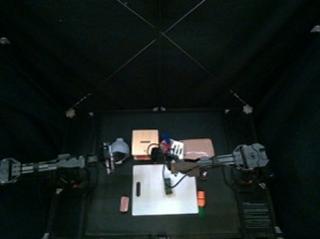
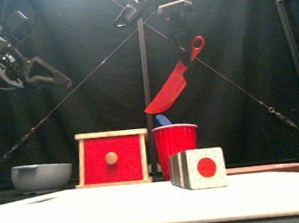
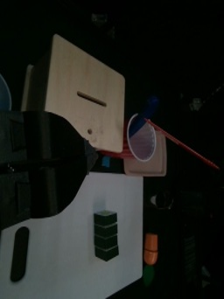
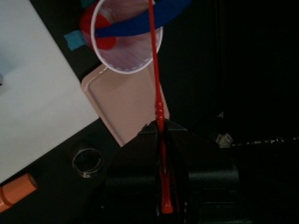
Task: Place sushi on board then cut the sushi with the knife then place the pieces on the plate
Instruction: Grasp knife edge with left hand
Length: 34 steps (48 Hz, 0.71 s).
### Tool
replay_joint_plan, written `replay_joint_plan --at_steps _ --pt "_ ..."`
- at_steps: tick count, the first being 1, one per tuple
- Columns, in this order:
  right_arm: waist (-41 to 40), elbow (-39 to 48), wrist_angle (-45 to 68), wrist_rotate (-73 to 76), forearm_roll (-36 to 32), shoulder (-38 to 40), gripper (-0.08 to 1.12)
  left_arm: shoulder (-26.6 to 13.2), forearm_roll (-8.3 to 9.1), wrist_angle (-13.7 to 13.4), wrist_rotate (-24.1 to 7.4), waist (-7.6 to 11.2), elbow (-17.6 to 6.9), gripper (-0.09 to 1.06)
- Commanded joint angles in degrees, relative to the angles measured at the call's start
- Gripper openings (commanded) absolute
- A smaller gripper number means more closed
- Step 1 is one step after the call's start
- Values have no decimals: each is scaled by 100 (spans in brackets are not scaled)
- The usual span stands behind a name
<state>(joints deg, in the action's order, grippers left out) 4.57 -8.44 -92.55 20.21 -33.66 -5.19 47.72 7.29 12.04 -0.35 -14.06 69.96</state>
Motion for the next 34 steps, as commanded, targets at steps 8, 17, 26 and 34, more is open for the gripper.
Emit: replay_joint_plan --at_steps 8,17,26,34 --pt "123 1011 1652 334 422 1310 40 97 53 88 0 35 -211 3" --pt "141 2382 3252 905 633 2162 40 79 -35 70 26 70 -299 16" --pt "114 3850 4729 1090 686 2672 40 -35 -114 -26 26 448 -352 48" --pt "53 4588 5687 1116 738 2777 40 -466 -176 -185 35 817 -545 78"
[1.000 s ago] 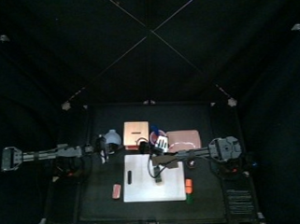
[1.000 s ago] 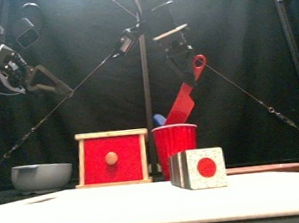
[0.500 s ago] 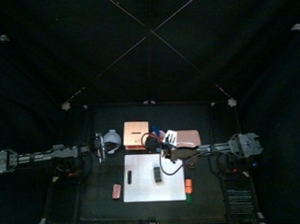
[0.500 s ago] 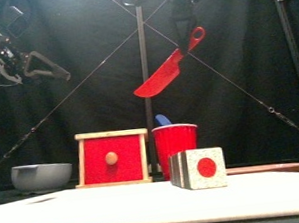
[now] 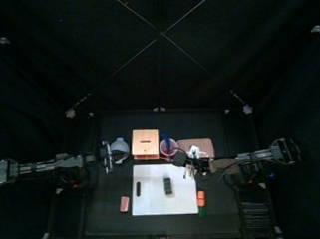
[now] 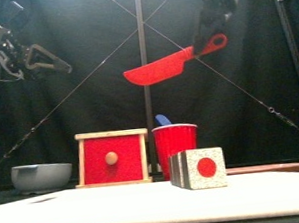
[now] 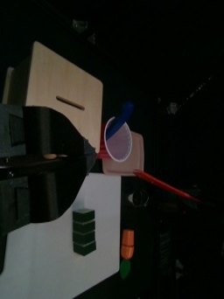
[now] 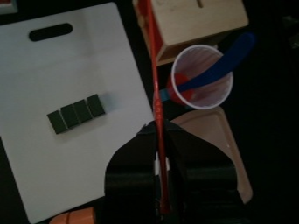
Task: Place sushi on board then cut the sushi with the knife then place the pieces on the plate
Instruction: Grasp knife edge with left hand
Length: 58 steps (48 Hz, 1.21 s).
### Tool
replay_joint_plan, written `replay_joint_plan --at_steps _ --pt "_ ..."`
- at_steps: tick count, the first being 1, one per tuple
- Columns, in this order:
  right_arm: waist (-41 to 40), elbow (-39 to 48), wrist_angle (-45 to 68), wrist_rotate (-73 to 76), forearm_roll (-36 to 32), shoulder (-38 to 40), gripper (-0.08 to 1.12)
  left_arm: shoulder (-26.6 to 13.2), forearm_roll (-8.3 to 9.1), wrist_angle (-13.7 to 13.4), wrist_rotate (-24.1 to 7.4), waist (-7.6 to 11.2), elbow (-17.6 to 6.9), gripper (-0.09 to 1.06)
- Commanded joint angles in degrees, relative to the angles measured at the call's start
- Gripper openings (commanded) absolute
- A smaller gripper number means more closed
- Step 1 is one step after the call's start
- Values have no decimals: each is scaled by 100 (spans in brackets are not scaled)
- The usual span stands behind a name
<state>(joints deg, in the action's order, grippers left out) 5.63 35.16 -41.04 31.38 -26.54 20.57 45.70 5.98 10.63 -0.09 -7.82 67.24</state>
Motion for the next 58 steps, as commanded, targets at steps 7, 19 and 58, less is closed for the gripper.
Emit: replay_joint_plan --at_steps 7,19,58 --pt "-70 519 1389 -35 88 176 40 -826 -70 -308 -9 536 -598 98" --pt "-79 835 2171 0 88 105 40 -1617 -158 -721 18 809 -1134 102" --pt "-44 800 2329 18 176 -378 40 -3850 158 -1107 -26 1002 -2593 99"
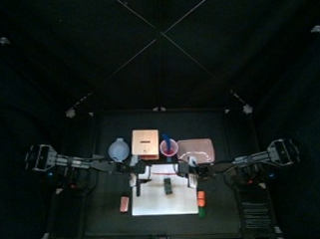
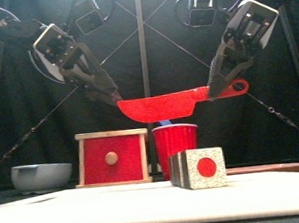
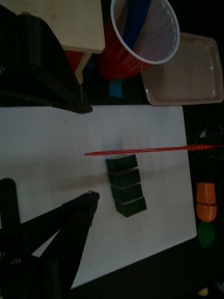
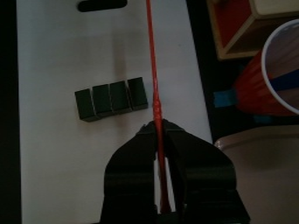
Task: Place sushi on board then cut the sushi with the knife then place the pieces on the plate
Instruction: Grasp knife edge with left hand
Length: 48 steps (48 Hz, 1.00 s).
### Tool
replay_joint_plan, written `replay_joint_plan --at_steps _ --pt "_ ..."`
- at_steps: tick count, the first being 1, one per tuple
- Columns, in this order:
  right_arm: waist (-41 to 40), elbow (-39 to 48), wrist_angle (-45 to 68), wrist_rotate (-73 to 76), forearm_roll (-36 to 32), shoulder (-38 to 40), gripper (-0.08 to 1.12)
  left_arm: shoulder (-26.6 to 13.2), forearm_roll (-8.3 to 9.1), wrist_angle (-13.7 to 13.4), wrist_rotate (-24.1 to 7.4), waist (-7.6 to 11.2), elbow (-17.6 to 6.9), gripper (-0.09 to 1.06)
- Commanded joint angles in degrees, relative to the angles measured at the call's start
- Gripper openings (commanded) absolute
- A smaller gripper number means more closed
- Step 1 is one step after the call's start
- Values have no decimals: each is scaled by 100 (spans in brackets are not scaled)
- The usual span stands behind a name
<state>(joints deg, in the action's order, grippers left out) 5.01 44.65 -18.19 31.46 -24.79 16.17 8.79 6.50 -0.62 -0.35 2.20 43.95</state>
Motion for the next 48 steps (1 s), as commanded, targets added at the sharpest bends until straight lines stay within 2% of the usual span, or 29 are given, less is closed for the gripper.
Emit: replay_joint_plan --at_steps 1,15,34,48 --pt "18 -149 44 9 9 62 40 -193 114 9 0 0 -290 99" --pt "18 -141 44 18 0 0 40 -510 237 18 9 -53 -483 90" --pt "26 -132 44 18 0 -26 40 -580 272 9 0 -88 -483 66" --pt "26 -141 44 26 114 -149 40 -703 299 9 0 -35 -483 52"
